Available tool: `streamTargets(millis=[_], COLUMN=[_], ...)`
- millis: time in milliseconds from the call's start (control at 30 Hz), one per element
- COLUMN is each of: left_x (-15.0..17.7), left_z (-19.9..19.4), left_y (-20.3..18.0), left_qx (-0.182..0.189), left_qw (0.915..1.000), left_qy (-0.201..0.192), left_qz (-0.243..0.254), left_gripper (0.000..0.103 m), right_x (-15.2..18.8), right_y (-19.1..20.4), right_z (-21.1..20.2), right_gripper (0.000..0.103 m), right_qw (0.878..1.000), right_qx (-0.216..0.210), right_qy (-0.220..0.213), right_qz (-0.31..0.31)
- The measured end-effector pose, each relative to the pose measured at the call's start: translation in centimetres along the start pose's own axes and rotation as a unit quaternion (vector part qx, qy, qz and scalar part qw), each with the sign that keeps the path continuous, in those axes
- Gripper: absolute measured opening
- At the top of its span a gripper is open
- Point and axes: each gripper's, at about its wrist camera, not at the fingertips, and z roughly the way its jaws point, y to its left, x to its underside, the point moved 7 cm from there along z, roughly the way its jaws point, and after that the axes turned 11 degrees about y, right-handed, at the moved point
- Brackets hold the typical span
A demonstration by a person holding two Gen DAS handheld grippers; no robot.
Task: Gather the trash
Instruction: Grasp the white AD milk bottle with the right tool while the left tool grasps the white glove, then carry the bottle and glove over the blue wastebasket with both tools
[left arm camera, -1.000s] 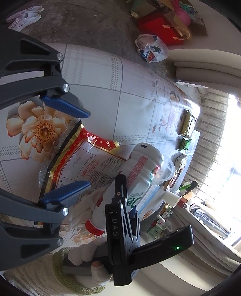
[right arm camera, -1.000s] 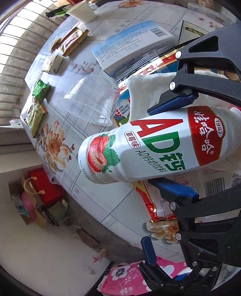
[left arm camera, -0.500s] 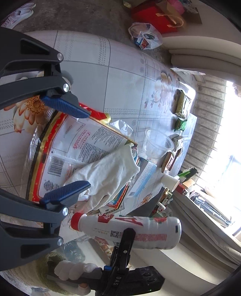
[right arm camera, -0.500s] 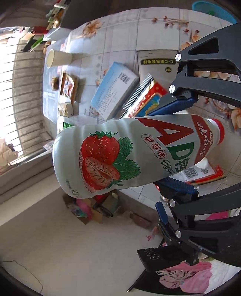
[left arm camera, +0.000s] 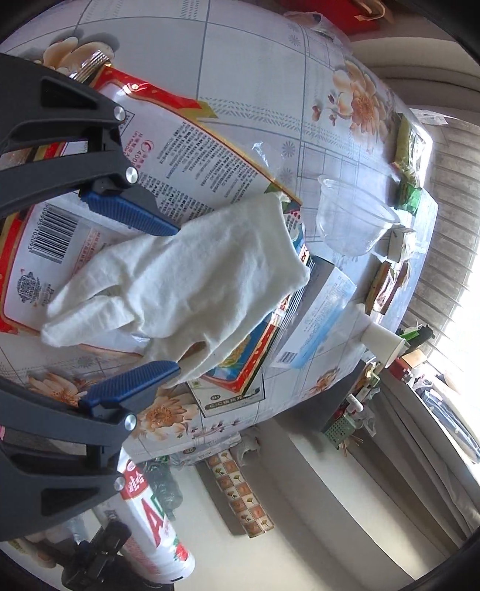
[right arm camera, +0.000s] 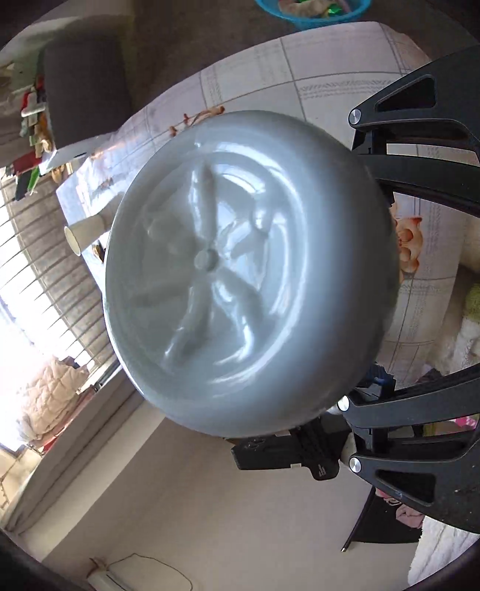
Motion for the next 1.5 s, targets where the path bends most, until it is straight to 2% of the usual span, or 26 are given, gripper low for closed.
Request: streamTargets(millis=[133,200,267,467,533,633,800,1100,1333,1500], left_x=[0.4,0.7,1.0,1.0,1.1,1.2,1.4,2.2,2.4,2.5], left_z=[1.7,2.1,2.1,2.0,1.8,1.4,0.0,-5.4,-8.5,-9.0], left_y=[0.0,0.2,0.3,-0.4,-0.6,-0.6,-0.8,-2.4,-7.3,-12.3], left_qx=[-0.039,-0.057,-0.077,-0.096,-0.093,-0.090,-0.074,-0.068,-0.031,0.000], left_qw=[0.9992,0.9982,0.9968,0.9940,0.9939,0.9941,0.9948,0.9892,0.9816,0.9735], left_qy=[0.012,0.012,0.001,-0.017,-0.020,-0.024,-0.044,-0.098,-0.129,-0.129], left_qz=[0.005,0.012,0.020,0.050,0.056,0.056,0.055,0.085,0.138,0.189], left_gripper=[0.068,0.067,0.062,0.042,0.027,0.015,0.012,0.012,0.012,0.012], right_x=[1.0,1.3,1.7,0.4,0.5,0.6,0.7,2.1,3.7,5.4], right_y=[-1.4,-2.1,-2.4,-2.8,-2.9,-2.7,-3.1,-4.3,-5.1,-6.6], right_z=[-0.6,-0.6,-0.4,0.1,-0.3,-0.4,-0.6,-2.3,-5.4,-8.8], right_gripper=[0.056,0.056,0.056,0.055,0.055,0.055,0.055,0.055,0.055,0.055], right_qw=[0.999,0.999,0.998,0.997,0.997,0.997,0.997,0.995,0.991,0.985], right_qx=[-0.025,-0.024,-0.023,-0.028,-0.028,-0.031,-0.032,-0.039,-0.040,-0.028], right_qy=[-0.010,-0.013,-0.014,-0.021,-0.024,-0.027,-0.033,-0.057,-0.093,-0.134], right_qz=[0.031,0.042,0.050,0.065,0.067,0.068,0.069,0.078,0.088,0.104])
